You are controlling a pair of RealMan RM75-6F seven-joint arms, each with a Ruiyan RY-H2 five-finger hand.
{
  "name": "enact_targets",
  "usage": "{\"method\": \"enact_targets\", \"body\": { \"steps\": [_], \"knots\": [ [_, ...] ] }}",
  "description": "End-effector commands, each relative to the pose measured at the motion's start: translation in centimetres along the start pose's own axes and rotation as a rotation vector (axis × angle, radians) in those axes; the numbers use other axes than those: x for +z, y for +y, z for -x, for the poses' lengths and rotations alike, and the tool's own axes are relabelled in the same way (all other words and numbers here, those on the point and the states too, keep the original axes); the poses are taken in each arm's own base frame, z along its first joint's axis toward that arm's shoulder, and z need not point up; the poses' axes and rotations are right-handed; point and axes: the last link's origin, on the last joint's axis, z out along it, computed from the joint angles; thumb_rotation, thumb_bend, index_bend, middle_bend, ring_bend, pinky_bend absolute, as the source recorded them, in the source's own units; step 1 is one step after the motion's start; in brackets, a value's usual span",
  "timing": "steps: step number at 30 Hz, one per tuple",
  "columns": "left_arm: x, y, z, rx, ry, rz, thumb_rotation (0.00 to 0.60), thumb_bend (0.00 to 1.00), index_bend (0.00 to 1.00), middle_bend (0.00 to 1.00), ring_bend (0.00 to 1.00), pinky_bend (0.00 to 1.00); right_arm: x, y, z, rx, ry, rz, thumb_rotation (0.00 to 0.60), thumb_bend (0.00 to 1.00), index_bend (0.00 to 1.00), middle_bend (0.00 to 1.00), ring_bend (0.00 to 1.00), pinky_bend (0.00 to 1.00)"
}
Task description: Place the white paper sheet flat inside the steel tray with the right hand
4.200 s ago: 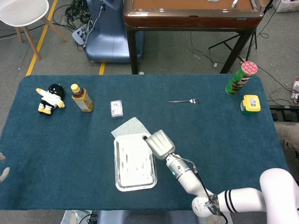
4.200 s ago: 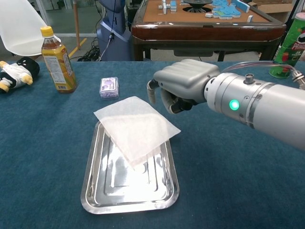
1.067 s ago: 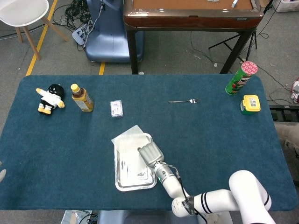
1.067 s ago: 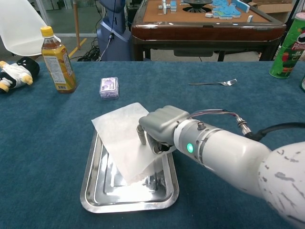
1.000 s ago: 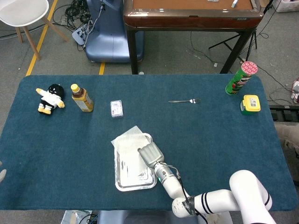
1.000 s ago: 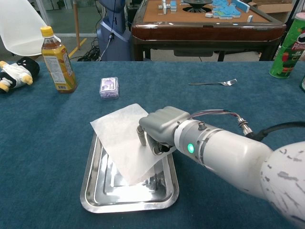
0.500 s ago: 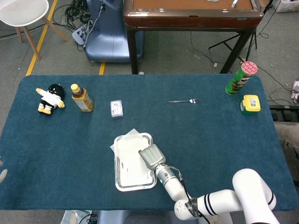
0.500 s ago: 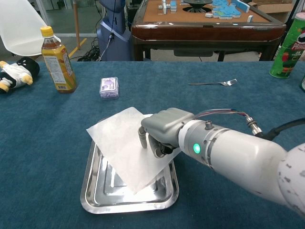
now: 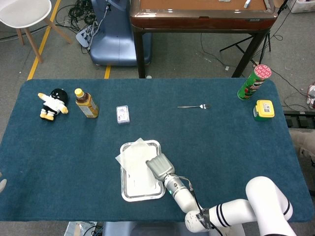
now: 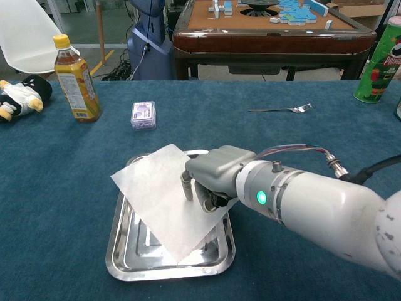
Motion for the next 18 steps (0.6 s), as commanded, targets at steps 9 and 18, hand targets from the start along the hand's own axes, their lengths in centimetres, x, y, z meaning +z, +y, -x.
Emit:
{"method": "enact_targets", "body": {
  "steps": [9, 18],
  "knots": [
    [-0.1, -0.1, -0.3, -0.005, 0.013, -0.001, 0.6, 0.28, 0.56, 0.45, 0.39, 0.55, -0.2, 0.2, -0.3, 0.039, -0.016, -0.042, 0.6, 1.0, 0.37, 1.0, 1.0, 1.0],
    [-0.1, 0.0, -0.1, -0.003, 0.009, 0.003, 0.6, 0.28, 0.56, 0.45, 0.39, 0.55, -0.7, 1.2, -1.8, 0.095, 0.032, -0.061, 0.6, 1.0, 0.37, 1.0, 1.0, 1.0]
  ]
}}
